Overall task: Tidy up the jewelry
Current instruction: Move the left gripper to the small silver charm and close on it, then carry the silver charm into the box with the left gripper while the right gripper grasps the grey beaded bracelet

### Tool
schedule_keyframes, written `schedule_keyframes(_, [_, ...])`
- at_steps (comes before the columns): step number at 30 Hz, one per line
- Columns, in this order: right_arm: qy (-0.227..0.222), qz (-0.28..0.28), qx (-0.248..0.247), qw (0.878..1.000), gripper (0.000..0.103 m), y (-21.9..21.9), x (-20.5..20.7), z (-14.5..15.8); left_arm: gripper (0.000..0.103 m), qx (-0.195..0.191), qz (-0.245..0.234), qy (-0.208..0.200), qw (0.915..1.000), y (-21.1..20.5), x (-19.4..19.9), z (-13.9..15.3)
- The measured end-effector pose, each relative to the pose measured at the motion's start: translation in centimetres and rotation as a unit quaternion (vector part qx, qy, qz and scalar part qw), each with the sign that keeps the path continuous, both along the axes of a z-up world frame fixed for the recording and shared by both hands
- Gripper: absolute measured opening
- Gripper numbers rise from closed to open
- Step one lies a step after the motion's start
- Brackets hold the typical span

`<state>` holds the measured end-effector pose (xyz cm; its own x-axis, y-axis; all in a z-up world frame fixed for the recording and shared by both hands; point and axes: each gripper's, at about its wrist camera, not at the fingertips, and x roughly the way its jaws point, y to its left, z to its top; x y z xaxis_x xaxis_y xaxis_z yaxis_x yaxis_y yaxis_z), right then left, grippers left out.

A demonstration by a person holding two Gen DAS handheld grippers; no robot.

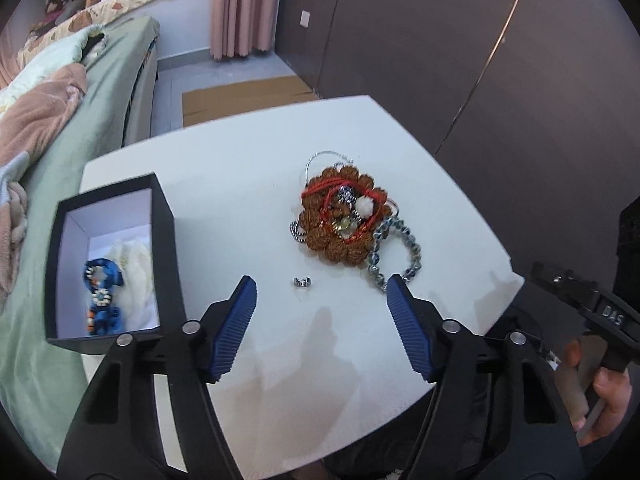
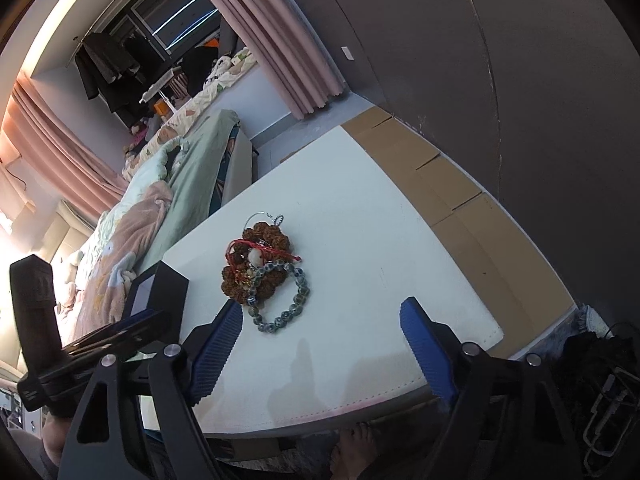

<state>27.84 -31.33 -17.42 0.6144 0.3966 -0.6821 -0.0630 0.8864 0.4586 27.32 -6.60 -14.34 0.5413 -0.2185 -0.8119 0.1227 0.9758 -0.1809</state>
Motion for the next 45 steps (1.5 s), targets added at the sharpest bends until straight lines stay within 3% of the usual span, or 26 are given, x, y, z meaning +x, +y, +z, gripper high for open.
schedule_keyframes(11, [0.011, -0.003, -0.014, 1.000, 0.080, -0.5, 1.0, -1.2, 0.063, 0.023, 0.007, 0.022, 0.9995, -0.5, 2.0, -3.7])
schedule_keyframes(15, [0.015, 0.000, -0.015, 1.000, 0.080, -0.5, 1.4, -1.5, 0.049, 0.028, 0.010, 0.034, 0.9990, -0.5, 2.4, -4.9])
schedule_keyframes(19, [0.021, 0.003, -0.021, 1.000, 0.079, -0.2, 1.8, -1.9, 0.043, 0.034, 0.012, 0.027, 0.9990, -0.6, 2.5, -5.2])
schedule_keyframes(22, [0.026, 0.007, -0.021, 0.999, 0.076, 0.4, 2.1, -2.2, 0.014, 0.035, 0.014, 0.031, 0.9988, -0.5, 2.6, -5.3])
schedule_keyframes(30, [0.039, 0.034, -0.025, 0.998, 0.064, 3.1, 3.4, -2.7, 0.014, 0.018, 0.013, 0.020, 0.9995, 0.8, 1.8, -3.5])
schedule_keyframes(32, [0.046, 0.041, -0.026, 0.998, 0.054, 3.7, 3.7, -3.0, 0.014, 0.014, 0.017, 0.016, 0.9996, 1.4, 1.5, -2.8])
schedule_keyframes(37, [0.051, 0.047, -0.034, 0.997, 0.046, 5.3, 4.7, -3.2, 0.014, 0.005, 0.024, 0.002, 0.9997, 3.0, 0.9, -0.7])
schedule_keyframes(40, [0.056, 0.044, -0.052, 0.996, 0.037, 6.2, 5.3, -3.4, 0.014, 0.000, 0.030, -0.006, 0.9995, 3.7, 0.3, 0.4])
schedule_keyframes(45, [0.062, 0.045, -0.101, 0.992, 0.036, 8.5, 6.3, -3.7, 0.014, -0.002, 0.038, -0.017, 0.9991, 5.6, -0.5, 1.9])
